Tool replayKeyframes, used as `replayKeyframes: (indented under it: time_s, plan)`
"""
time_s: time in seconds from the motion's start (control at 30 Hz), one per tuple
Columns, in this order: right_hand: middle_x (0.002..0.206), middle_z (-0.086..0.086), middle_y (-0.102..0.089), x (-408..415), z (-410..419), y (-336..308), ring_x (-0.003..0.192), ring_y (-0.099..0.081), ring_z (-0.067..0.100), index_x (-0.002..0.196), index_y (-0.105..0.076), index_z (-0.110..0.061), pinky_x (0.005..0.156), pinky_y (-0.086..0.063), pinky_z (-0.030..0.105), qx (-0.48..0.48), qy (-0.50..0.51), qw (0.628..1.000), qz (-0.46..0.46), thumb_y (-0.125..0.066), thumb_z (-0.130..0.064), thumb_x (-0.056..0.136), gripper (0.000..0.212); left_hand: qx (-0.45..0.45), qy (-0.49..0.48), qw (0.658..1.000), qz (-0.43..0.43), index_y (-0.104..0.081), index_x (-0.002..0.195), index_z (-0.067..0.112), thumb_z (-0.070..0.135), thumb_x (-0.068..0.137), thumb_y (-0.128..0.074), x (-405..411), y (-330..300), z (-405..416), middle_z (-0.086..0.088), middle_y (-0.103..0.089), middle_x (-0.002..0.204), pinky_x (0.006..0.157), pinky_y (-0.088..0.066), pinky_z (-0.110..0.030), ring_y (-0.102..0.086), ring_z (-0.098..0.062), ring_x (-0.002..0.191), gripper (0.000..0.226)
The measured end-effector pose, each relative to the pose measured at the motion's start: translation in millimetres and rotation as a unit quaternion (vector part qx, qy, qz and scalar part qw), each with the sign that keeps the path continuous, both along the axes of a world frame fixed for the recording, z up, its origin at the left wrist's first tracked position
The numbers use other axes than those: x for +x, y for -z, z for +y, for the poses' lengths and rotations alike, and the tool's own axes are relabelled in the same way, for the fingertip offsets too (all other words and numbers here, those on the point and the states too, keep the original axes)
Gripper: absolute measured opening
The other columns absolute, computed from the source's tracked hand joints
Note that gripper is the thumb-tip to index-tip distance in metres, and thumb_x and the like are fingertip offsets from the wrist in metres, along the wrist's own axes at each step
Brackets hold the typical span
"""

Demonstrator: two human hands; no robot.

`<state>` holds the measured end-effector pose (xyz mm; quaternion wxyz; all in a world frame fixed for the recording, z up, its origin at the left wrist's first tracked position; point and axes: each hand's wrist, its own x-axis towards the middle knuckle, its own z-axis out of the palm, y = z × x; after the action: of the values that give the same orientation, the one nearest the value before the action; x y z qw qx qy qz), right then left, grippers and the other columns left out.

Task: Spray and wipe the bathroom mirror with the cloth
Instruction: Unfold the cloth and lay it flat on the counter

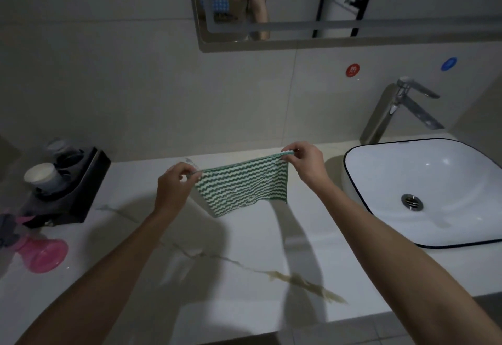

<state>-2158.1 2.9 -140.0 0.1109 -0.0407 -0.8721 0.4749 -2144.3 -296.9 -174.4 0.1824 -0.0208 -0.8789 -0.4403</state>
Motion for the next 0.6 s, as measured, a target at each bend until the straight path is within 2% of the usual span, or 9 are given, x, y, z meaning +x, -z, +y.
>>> replayKeyframes:
  time_s: [0.07, 0.13, 0.23, 0.3, 0.37, 0.43, 0.5, 0.6]
  plan:
    - [0.086, 0.011, -0.069, -9, 1, -3, 0.077, -0.060, 0.022, 0.085, -0.071, -0.009, 0.067, -0.041, 0.029, 0.030, 0.000, 1.000, 0.007, -0.068, -0.006, 0.079, 0.006, 0.013, 0.000, 1.000, -0.008, -0.064, 0.078, 0.016, 0.010, 0.080, -0.072, -11, -5, 0, -0.004, -0.064, 0.075, 0.069, -0.044, -0.029, -0.058, -0.019, 0.071, 0.010]
    - [0.086, 0.012, -0.068, -20, 2, -7, 0.081, -0.061, 0.024, 0.084, -0.068, -0.010, 0.071, -0.045, 0.031, 0.037, 0.000, 0.999, 0.012, -0.066, -0.006, 0.081, 0.005, 0.012, -0.004, 1.000, 0.008, -0.066, 0.081, 0.012, 0.008, 0.081, -0.070, -24, -10, 0, -0.005, -0.064, 0.074, 0.069, -0.046, -0.030, -0.057, -0.017, 0.069, 0.006]
    - [0.087, 0.010, -0.068, -28, 3, -10, 0.085, -0.064, 0.026, 0.083, -0.064, -0.013, 0.080, -0.050, 0.040, 0.018, 0.010, 1.000, 0.009, -0.063, -0.005, 0.083, 0.009, 0.023, -0.011, 0.999, 0.032, -0.067, 0.085, 0.008, 0.006, 0.082, -0.068, -33, -16, 2, -0.005, -0.064, 0.075, 0.068, -0.045, -0.023, -0.054, 0.001, 0.063, 0.004]
    - [0.085, 0.010, -0.068, -26, 4, -6, 0.083, -0.065, 0.026, 0.084, -0.065, -0.010, 0.079, -0.050, 0.039, 0.009, 0.025, 1.000, 0.016, -0.060, -0.002, 0.084, 0.010, 0.023, -0.015, 0.999, 0.027, -0.068, 0.086, 0.008, 0.007, 0.082, -0.068, -31, -13, 3, -0.001, -0.064, 0.075, 0.065, -0.040, -0.009, -0.054, 0.010, 0.061, 0.004]
    - [0.080, 0.010, -0.068, -16, 7, 3, 0.078, -0.067, 0.024, 0.083, -0.065, -0.008, 0.075, -0.051, 0.036, 0.001, 0.035, 0.999, 0.021, -0.059, -0.001, 0.085, 0.009, 0.018, -0.006, 1.000, 0.012, -0.069, 0.088, 0.007, 0.006, 0.082, -0.068, -24, -7, 2, 0.000, -0.067, 0.081, 0.067, -0.038, -0.005, -0.055, 0.011, 0.064, 0.006]
    - [0.076, 0.010, -0.067, -1, 9, 15, 0.069, -0.066, 0.017, 0.080, -0.062, -0.008, 0.067, -0.052, 0.026, -0.020, 0.034, 0.999, 0.013, -0.059, 0.000, 0.085, 0.011, 0.014, 0.008, 1.000, 0.007, -0.069, 0.089, 0.004, 0.003, 0.082, -0.067, -13, 2, 0, -0.001, -0.067, 0.085, 0.071, -0.039, -0.003, -0.057, 0.006, 0.070, 0.008]
    - [0.075, 0.011, -0.066, 16, 11, 27, 0.060, -0.062, 0.010, 0.078, -0.061, -0.010, 0.060, -0.047, 0.014, -0.037, 0.030, 0.999, 0.008, -0.060, 0.001, 0.085, 0.013, 0.010, 0.016, 1.000, 0.001, -0.069, 0.091, 0.003, 0.001, 0.082, -0.067, 1, 11, 0, -0.002, -0.067, 0.086, 0.072, -0.039, -0.002, -0.059, 0.003, 0.073, 0.009]
    - [0.077, 0.004, -0.064, 45, 18, 51, 0.068, -0.061, 0.015, 0.076, -0.063, -0.015, 0.066, -0.048, 0.024, -0.021, 0.036, 0.999, 0.004, -0.065, -0.005, 0.084, 0.013, 0.036, 0.032, 0.998, -0.027, -0.069, 0.089, 0.007, -0.001, 0.081, -0.067, 28, 31, 0, -0.002, -0.069, 0.085, 0.075, -0.043, -0.007, -0.059, 0.015, 0.072, 0.011]
